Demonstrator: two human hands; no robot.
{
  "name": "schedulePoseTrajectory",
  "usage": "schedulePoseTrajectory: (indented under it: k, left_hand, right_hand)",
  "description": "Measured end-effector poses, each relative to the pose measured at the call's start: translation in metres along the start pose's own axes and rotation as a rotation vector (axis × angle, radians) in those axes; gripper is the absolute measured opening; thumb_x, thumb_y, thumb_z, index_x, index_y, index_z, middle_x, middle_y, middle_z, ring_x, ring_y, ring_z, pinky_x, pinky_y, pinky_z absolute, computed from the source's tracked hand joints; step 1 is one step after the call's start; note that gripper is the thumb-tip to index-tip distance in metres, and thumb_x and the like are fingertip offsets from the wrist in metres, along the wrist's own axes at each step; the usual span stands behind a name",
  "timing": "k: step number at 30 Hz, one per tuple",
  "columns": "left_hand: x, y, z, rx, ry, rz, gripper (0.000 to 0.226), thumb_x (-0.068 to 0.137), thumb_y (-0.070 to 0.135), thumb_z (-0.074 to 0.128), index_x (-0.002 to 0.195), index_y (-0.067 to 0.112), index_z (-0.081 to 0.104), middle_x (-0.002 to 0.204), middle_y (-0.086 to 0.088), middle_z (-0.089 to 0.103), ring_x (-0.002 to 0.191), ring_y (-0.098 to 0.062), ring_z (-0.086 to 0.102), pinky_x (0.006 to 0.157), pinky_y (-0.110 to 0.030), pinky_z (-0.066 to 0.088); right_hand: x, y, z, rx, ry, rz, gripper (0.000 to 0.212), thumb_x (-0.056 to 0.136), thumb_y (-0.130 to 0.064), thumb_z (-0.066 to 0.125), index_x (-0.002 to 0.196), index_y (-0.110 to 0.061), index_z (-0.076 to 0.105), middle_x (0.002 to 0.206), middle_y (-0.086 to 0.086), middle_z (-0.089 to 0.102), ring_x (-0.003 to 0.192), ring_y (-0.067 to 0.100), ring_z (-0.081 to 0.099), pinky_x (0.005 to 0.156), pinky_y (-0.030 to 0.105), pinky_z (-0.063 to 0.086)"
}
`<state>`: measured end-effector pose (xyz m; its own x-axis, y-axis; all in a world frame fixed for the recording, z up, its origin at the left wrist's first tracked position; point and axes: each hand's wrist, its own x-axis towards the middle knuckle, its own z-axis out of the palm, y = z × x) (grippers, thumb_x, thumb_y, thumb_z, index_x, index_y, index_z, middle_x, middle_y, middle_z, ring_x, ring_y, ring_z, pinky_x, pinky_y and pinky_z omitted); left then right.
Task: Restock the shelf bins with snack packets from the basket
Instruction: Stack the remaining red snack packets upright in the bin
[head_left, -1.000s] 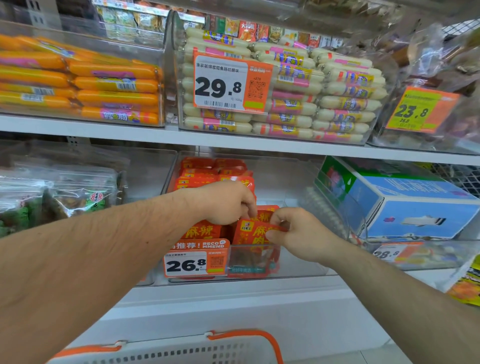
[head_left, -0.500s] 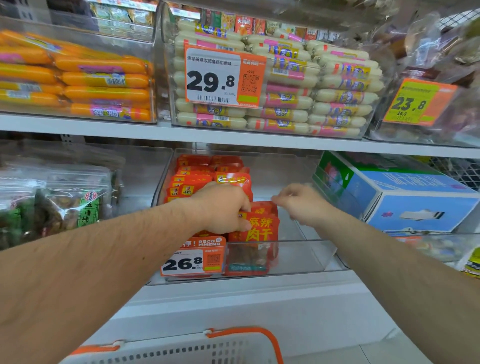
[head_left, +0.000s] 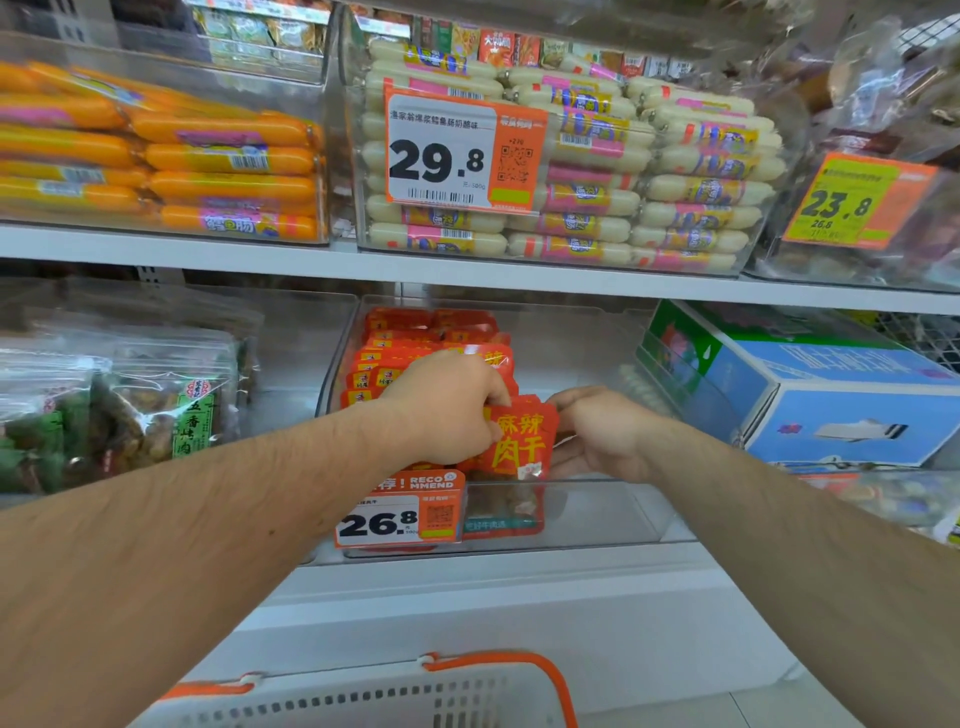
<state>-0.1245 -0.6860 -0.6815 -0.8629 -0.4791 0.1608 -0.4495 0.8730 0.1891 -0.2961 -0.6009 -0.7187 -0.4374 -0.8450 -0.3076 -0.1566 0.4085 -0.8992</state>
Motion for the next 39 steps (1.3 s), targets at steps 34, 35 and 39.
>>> schedulePoseTrajectory:
  k: [34,35,39]
  left_hand:
    - [-0.012,-0.013,0.005,-0.068,0.014,-0.044,0.019,0.075,0.046,0.075,0.083,0.038,0.06,0.093,0.018,0.059,0.092,-0.009,0.054,0.082,-0.031,0.049]
    - [-0.012,-0.015,0.005,-0.063,0.017,-0.027,0.02,0.073,0.047,0.075,0.082,0.038,0.06,0.09,0.02,0.057,0.093,-0.008,0.052,0.085,-0.032,0.048]
    - [-0.013,-0.019,0.005,-0.126,0.032,-0.002,0.023,0.068,0.046,0.075,0.075,0.034,0.057,0.093,0.019,0.055,0.096,-0.009,0.05,0.089,-0.037,0.046]
  right_hand:
    - [0.033,-0.039,0.039,0.228,0.12,0.035,0.03,0.097,-0.043,0.05,0.109,-0.019,0.062,0.102,0.0,0.068,0.089,0.016,0.06,0.097,0.033,0.041]
    - [0.031,-0.043,0.037,0.192,0.186,-0.045,0.03,0.099,-0.041,0.049,0.12,-0.021,0.057,0.104,-0.006,0.061,0.089,0.01,0.053,0.096,0.028,0.032]
    - [0.032,-0.058,0.04,0.069,0.147,-0.149,0.045,0.104,-0.045,0.039,0.136,-0.016,0.052,0.11,-0.004,0.066,0.081,0.003,0.057,0.077,0.025,0.041]
